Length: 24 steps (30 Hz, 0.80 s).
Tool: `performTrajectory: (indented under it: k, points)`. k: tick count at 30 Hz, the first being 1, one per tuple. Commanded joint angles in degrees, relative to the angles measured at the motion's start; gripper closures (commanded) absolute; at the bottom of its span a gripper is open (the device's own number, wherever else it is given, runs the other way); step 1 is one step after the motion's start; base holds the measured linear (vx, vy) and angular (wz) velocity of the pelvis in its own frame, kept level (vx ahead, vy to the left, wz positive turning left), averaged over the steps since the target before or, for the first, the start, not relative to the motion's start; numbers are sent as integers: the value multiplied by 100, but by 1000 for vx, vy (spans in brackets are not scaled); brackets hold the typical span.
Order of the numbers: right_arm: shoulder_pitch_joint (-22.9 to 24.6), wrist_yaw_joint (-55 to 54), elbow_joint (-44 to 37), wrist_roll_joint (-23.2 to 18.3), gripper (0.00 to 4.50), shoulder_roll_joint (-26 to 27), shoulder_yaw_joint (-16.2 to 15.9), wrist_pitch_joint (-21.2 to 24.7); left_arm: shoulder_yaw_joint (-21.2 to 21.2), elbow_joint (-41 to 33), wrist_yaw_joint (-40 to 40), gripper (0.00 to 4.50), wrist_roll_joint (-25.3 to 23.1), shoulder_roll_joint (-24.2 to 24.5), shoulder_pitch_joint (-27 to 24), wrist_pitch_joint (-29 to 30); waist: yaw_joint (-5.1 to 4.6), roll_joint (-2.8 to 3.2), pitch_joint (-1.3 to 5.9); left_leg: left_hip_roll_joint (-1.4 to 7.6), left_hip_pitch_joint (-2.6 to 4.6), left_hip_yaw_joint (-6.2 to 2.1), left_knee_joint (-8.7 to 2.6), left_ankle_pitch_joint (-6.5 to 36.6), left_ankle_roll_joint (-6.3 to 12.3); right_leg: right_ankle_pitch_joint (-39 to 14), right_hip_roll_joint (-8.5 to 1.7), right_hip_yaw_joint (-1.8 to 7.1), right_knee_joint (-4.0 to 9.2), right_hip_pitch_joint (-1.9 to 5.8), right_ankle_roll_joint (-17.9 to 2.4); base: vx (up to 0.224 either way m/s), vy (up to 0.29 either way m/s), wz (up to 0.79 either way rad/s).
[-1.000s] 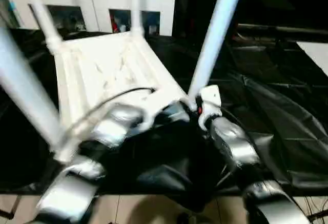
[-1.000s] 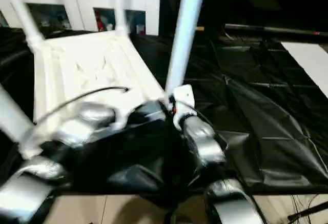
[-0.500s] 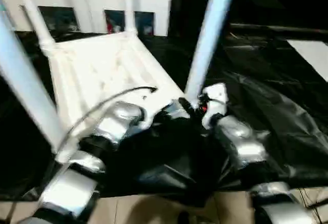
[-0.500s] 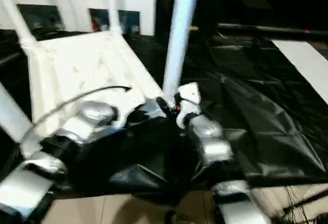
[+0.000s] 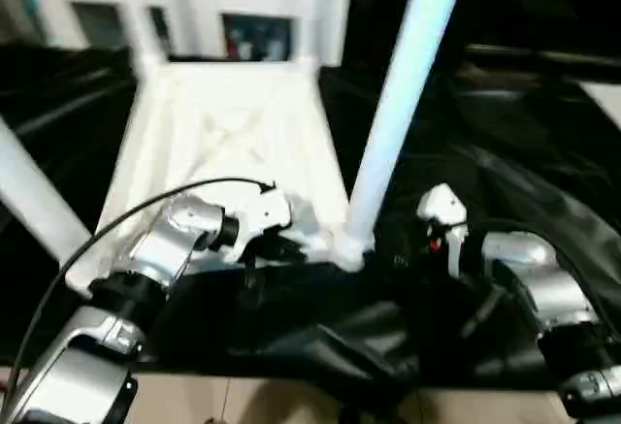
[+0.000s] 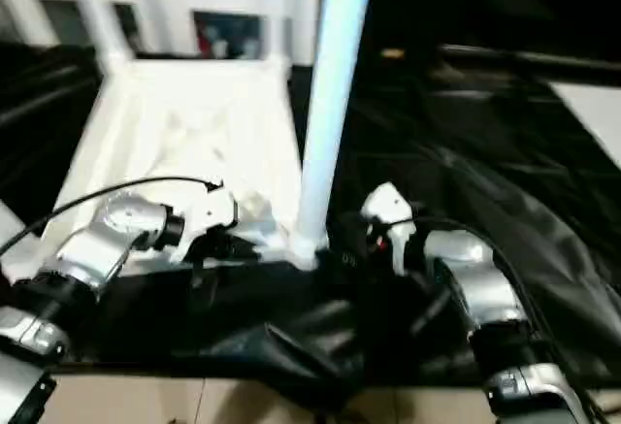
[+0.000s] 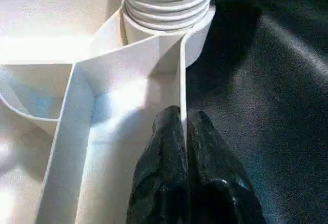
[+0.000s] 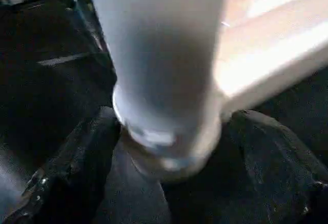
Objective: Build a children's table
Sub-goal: Rotate leg to tighten
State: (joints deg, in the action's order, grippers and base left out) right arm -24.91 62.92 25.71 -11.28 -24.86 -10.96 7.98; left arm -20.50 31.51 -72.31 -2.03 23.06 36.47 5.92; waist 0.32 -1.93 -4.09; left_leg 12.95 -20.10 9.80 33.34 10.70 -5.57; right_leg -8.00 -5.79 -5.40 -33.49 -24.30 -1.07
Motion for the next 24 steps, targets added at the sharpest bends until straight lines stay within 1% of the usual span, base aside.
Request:
performTrajectory:
  k: [1,2,4,5,6,7,8,10,11,12,14,15,16,17,18,21,22,24]
  points:
    - [-105,-31,27,27,71,50,39,-10,-111,-121,-129,450,66,-88,-59,8,19,-80,458,17,-31,110,-318,802,614,-1092,-167,272,256,332,-1437,0,0,0]
    - [-122,-21,26,16,71,70,42,-3,-107,-117,-118,450,63,-93,-56,4,37,-90,476,1,-49,110,-303,689,648,-914,-167,281,218,360,-1478,0,0,0]
    - [-113,77,-74,-44,71,54,-14,62,-112,-165,-123,450,76,-84,-77,32,61,-93,492,-6,-66,112,-280,527,715,-665,-159,293,175,375,-1522,0,0,0]
    - [-113,97,-86,-44,71,51,-42,67,-118,-177,-121,450,73,-77,-87,38,67,-95,488,-9,-76,112,-278,495,736,-623,-158,294,169,377,-1527,0,0,0]
    - [-118,105,-75,-30,71,58,-69,60,-121,-180,-118,450,67,-69,-96,33,69,-95,460,-13,-87,114,-286,587,732,-792,-152,287,198,366,-1478,0,0,0]
    - [-115,134,-89,-31,71,52,-69,82,-124,-203,-137,450,82,-53,-106,36,75,-97,451,-18,-90,115,-287,757,660,-1166,-161,281,243,370,-1365,0,0,0]
    - [-120,147,-77,-44,71,67,-56,101,-123,-219,-149,450,93,-40,-113,44,85,-88,444,-10,-79,110,-293,873,572,-1436,-170,285,269,356,-1276,0,0,0]
    - [-126,164,-68,-59,71,84,-45,127,-119,-231,-162,450,100,-26,-120,50,92,-86,436,-5,-77,103,-299,952,475,-1637,-161,294,288,345,-1171,0,0,0]
    - [-137,199,-54,-75,71,102,-45,172,-111,-238,-168,450,90,-15,-127,58,97,-86,440,-5,-69,104,-299,947,457,-1639,-153,301,286,341,-1158,0,0,0]
    - [-143,210,-47,-71,87,106,-52,184,-107,-241,-168,450,83,-12,-130,61,101,-91,441,-5,-71,103,-299,901,442,-1572,-140,317,274,336,-1159,0,0,0]
    - [-166,190,-16,-70,106,136,-36,196,-99,-252,-170,450,71,-1,-137,65,104,-92,441,-18,-79,104,-296,832,448,-1412,-116,348,251,338,-1186,0,0,0]
    - [-177,193,5,-108,109,166,-2,226,-94,-266,-165,450,68,4,-142,75,101,-96,447,-24,-87,102,-293,812,457,-1376,-115,349,243,348,-1188,0,0,0]
    - [-183,193,15,-125,125,181,13,240,-92,-270,-163,450,68,8,-143,78,102,-87,445,-24,-86,102,-293,821,461,-1378,-117,350,245,343,-1189,0,0,0]
    - [-191,190,24,-129,125,195,22,246,-93,-274,-171,450,69,15,-145,79,98,-80,443,-27,-81,105,-293,842,457,-1390,-114,352,254,340,-1187,0,0,0]
    - [-191,191,24,-130,143,198,22,247,-94,-272,-176,450,70,18,-145,79,96,-85,442,-25,-79,105,-293,854,456,-1397,-112,351,254,339,-1190,0,0,0]
    - [-186,208,25,-144,153,222,31,248,-112,-243,-198,450,60,27,-133,75,99,-82,442,-31,-86,102,-292,856,445,-1406,-112,351,255,343,-1187,0,0,0]
    - [-185,213,26,-145,167,227,35,250,-117,-239,-202,450,55,31,-130,79,100,-83,448,-30,-85,103,-288,855,441,-1406,-115,352,254,347,-1184,0,0,0]
    - [-163,224,19,-157,170,242,47,252,-123,-229,-216,450,52,32,-125,75,100,-80,447,-34,-92,101,-288,828,439,-1370,-112,351,249,352,-1185,0,0,0]
